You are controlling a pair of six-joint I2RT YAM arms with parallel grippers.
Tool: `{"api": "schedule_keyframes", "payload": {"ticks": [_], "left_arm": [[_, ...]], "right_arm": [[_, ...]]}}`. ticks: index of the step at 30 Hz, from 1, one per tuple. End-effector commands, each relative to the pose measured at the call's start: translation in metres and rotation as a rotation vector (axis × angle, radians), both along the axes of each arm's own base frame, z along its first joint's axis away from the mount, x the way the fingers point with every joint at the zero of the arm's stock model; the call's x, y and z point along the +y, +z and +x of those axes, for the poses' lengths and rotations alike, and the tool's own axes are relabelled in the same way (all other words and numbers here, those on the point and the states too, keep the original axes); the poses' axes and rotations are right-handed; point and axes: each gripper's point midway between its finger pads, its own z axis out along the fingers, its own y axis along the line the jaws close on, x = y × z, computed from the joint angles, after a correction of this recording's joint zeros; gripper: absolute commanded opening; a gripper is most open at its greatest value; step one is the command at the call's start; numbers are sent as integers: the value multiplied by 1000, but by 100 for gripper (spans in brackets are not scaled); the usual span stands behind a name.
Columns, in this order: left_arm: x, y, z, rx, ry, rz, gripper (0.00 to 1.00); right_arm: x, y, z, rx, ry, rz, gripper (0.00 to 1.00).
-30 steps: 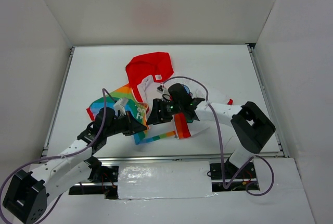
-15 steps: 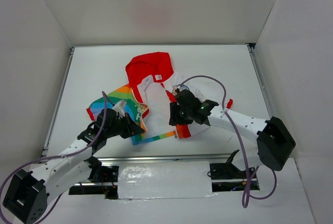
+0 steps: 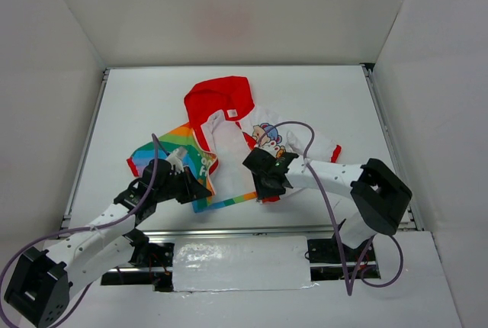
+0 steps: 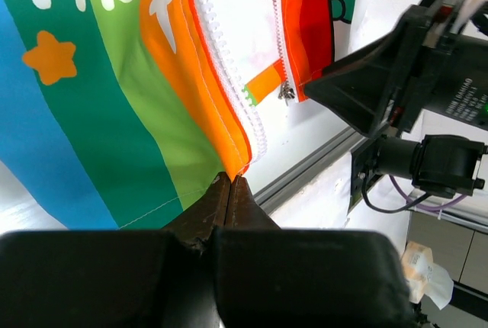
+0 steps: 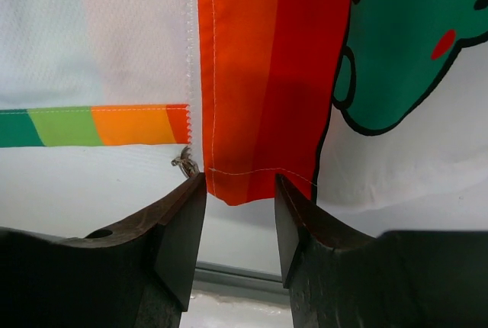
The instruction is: Zip up the jacket
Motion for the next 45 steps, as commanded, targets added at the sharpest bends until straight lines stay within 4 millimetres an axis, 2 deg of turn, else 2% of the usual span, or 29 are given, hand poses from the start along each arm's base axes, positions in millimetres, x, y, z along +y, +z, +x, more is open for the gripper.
{"api": "schedule_keyframes", "payload": {"ticks": [1, 24, 27, 28, 29, 31, 34, 37, 38, 41, 42, 43, 44, 45], "left_arm": [[-8, 17, 4, -57, -43, -29, 0], [-12, 18, 6, -75, -68, -31, 0], [-12, 18, 5, -74, -72, -36, 0], [-12, 18, 5, -74, -72, -36, 0], [-12, 18, 5, -76, -71, -35, 0], [-12, 19, 5, -80, -72, -36, 0], [-13, 23, 5, -87, -76, -42, 0], [-16, 32, 8, -114, -80, -67, 0], [-18, 36, 10, -125, -81, -79, 0], [-23, 52, 16, -183, -77, -131, 0], [-24, 56, 17, -193, -73, -148, 0], [-27, 63, 20, -223, -74, -171, 0], [-28, 66, 22, -235, -73, -179, 0], [-29, 70, 24, -244, -71, -186, 0]], "right_arm": [[9, 8, 9, -36, -8, 1, 48], [6, -24, -1, 36, 20, -36, 25], [8, -30, -5, 56, 35, -27, 14], [10, -32, -6, 56, 38, -18, 5], [10, -32, -5, 53, 38, -15, 1], [12, -29, -4, 44, 36, 2, 0], [19, -9, 3, -10, 27, 60, 0], [29, 27, 15, -115, 7, 168, 0], [33, 49, 19, -170, 7, 239, 0], [46, 71, 27, -277, 6, 397, 0], [60, 102, 36, -377, 23, 532, 0], [56, 93, 33, -394, 35, 546, 0], [58, 99, 35, -429, 46, 587, 0], [66, 120, 43, -503, 52, 675, 0]]}}
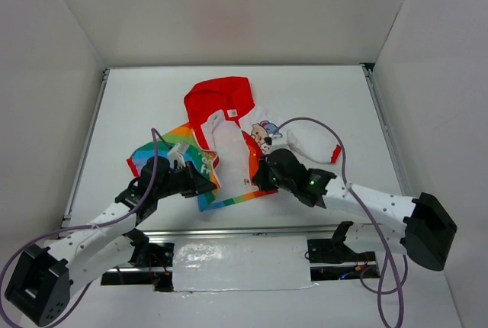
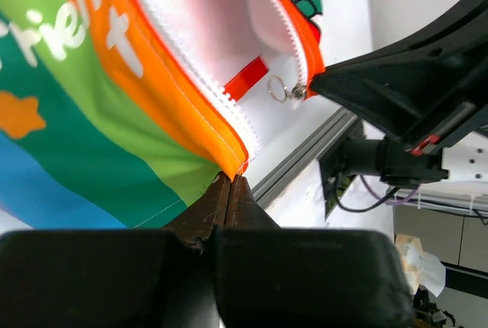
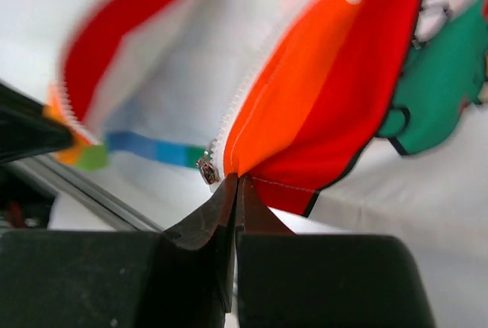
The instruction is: Zip up the jacket
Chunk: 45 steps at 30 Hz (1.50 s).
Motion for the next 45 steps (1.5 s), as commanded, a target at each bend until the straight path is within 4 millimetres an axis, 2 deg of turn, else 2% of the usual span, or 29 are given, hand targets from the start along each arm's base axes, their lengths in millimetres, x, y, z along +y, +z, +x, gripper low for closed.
{"api": "schedule_keyframes", "payload": {"ticks": [1, 2, 3, 5, 6, 7, 8, 9, 10, 11, 12, 14, 15, 17, 19, 20, 21, 22, 24, 26, 29, 31, 35, 42, 44, 45], "left_arm": [[-16, 47, 17, -142, -20, -107, 0], [-17, 47, 19, -143, -22, -106, 0], [-19, 47, 22, -138, -20, -99, 0], [-19, 43, 26, -128, -10, -82, 0], [-21, 44, 29, -126, -13, -77, 0], [-19, 40, 31, -111, -1, -61, 0], [-19, 37, 32, -101, 6, -51, 0], [-16, 32, 34, -78, 24, -29, 0], [-15, 30, 35, -70, 31, -21, 0], [-14, 27, 35, -61, 38, -13, 0], [-12, 24, 36, -51, 55, 1, 0], [-9, 20, 35, -44, 65, 9, 0], [-8, 21, 35, -50, 71, 12, 0], [-6, 20, 35, -53, 77, 22, 0], [-4, 18, 34, -50, 80, 36, 0], [-4, 19, 34, -53, 81, 40, 0], [-4, 19, 34, -54, 80, 43, 0], [-4, 19, 33, -54, 78, 43, 0], [-3, 18, 33, -58, 76, 50, 0], [-2, 17, 34, -57, 76, 61, 0], [0, 13, 33, -57, 78, 78, 0], [1, 13, 34, -58, 85, 81, 0], [1, 12, 37, -68, 88, 89, 0], [7, 12, 45, -89, 94, 171, 0], [9, 13, 46, -96, 101, 178, 0], [10, 14, 47, -100, 106, 181, 0]], "right_arm": [[26, 48, 18, -229, 54, 245, 0], [29, 58, 17, -278, 83, 289, 0], [36, 85, 18, -370, 110, 389, 0], [37, 92, 6, -465, 205, 421, 0], [39, 101, 12, -503, 212, 392, 0], [43, 84, 21, -470, 206, 314, 0], [44, 76, 30, -450, 194, 246, 0], [37, 73, 49, -433, 110, 140, 0], [32, 62, 59, -411, 61, 80, 0], [29, 42, 68, -376, 17, 3, 0], [18, 42, 82, -385, -70, -58, 0], [15, 37, 91, -401, -120, -93, 0], [9, 38, 96, -421, -172, -92, 0], [8, 47, 97, -461, -193, -40, 0], [6, 69, 94, -538, -220, 89, 0], [9, 92, 94, -602, -232, 189, 0], [2, 91, 86, -638, -215, 217, 0], [6, 100, 79, -679, -170, 265, 0], [0, 120, 69, -789, -143, 356, 0], [3, 129, 54, -866, -44, 397, 0], [14, 134, 32, -918, 113, 418, 0], [15, 122, 33, -904, 118, 392, 0], [9, 114, 42, -927, 63, 363, 0], [30, 139, 13, -1005, 329, 350, 0], [28, 142, 14, -1014, 315, 351, 0], [20, 141, 24, -1039, 256, 308, 0]]}}
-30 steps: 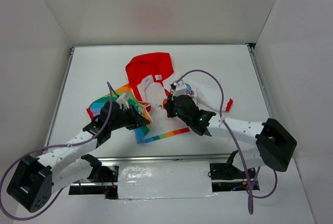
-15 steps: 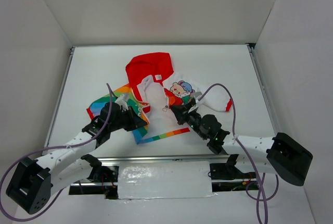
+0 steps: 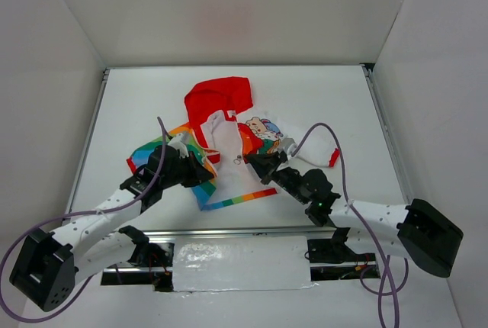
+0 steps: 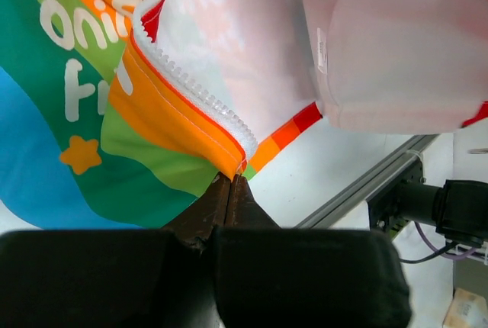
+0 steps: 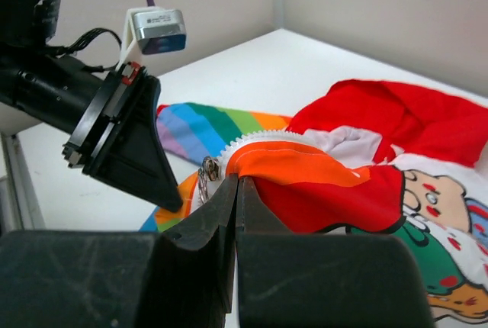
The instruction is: Zip up the jacket
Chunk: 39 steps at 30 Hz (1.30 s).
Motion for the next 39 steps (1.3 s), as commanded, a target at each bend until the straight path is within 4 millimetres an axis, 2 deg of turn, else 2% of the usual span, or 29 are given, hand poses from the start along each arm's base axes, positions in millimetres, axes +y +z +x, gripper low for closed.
{"api": "schedule_keyframes", "payload": {"ticks": [1, 2, 3, 5, 6, 7, 9, 11, 12, 13, 15, 16, 17, 21, 23, 26, 33, 34, 39], "left_arm": [[0, 16, 10, -68, 5, 17, 0], [1, 16, 10, -66, 7, 19, 0], [1, 18, 11, -71, 6, 21, 0], [1, 21, 12, -83, 4, 25, 0], [1, 24, 14, -92, 3, 27, 0], [3, 20, 11, -75, 3, 41, 0], [4, 20, 12, -75, 8, 48, 0], [4, 21, 12, -78, 11, 45, 0], [3, 20, 10, -75, 9, 38, 0], [2, 21, 10, -81, 5, 28, 0], [-1, 26, 11, -102, -2, -4, 0], [-7, 35, 11, -135, -25, -42, 0], [-10, 38, 10, -148, -38, -65, 0], [-27, 76, 6, -270, -126, -189, 0], [-33, 96, 3, -320, -162, -245, 0], [-39, 112, -1, -349, -202, -289, 0], [-42, 108, -11, -341, -230, -342, 0], [-41, 102, -15, -322, -231, -359, 0], [-42, 111, -25, -344, -253, -431, 0]], "right_arm": [[-6, 31, 10, -108, -61, 31, 0], [-8, 30, 12, -105, -80, 27, 0], [-7, 37, 7, -130, -51, 32, 0], [-3, 48, -12, -156, 40, 44, 0], [-8, 69, -25, -196, 78, 93, 0], [-1, 73, -41, -214, 175, 74, 0], [4, 78, -56, -231, 265, 16, 0], [7, 69, -52, -191, 259, -21, 0], [9, 54, -47, -139, 250, -30, 0], [7, 48, -42, -116, 222, -17, 0], [8, 43, -44, -79, 234, 45, 0], [12, 26, -48, -45, 264, 29, 0], [13, 23, -51, -35, 279, 34, 0], [12, 22, -65, -43, 341, 101, 0], [15, 20, -63, -34, 342, 84, 0], [17, 21, -59, -21, 333, 65, 0], [17, 15, -31, 188, 199, 120, 0], [18, 15, -33, 193, 207, 128, 0], [22, 13, -37, 201, 241, 159, 0]]}}
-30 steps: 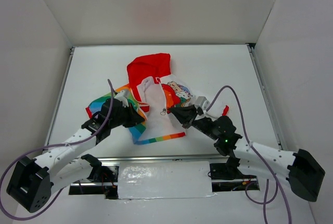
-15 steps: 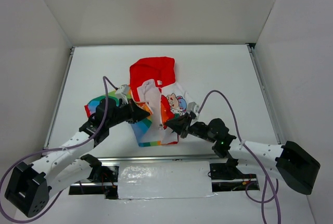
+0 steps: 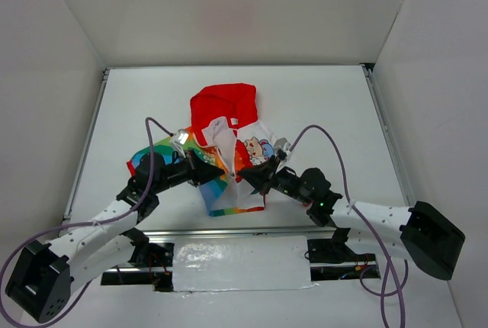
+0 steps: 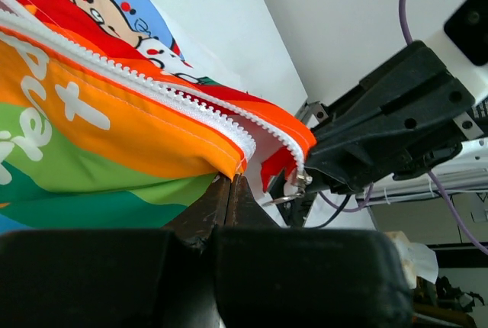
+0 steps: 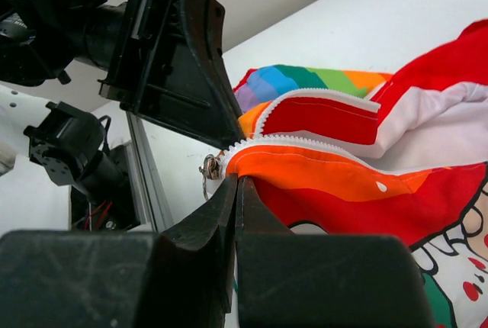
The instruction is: Zip up the jacket
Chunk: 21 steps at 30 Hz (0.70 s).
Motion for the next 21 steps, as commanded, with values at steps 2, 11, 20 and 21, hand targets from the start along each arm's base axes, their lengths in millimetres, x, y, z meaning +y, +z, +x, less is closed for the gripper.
{"api": "schedule_keyframes", "payload": {"ticks": [2, 11, 20, 21], "left_arm": [[-6, 39, -10, -106, -58, -122, 0], [-4, 45, -11, -125, -47, -116, 0], [-4, 46, -14, -119, -56, -140, 0], [-5, 45, -14, -117, -57, -140, 0]], "right_arm": [[1, 21, 4, -15, -11, 86, 0], [-2, 14, 5, -22, -27, 85, 0], [-8, 14, 12, -10, -80, 93, 0], [-7, 12, 12, -6, -79, 88, 0]]}}
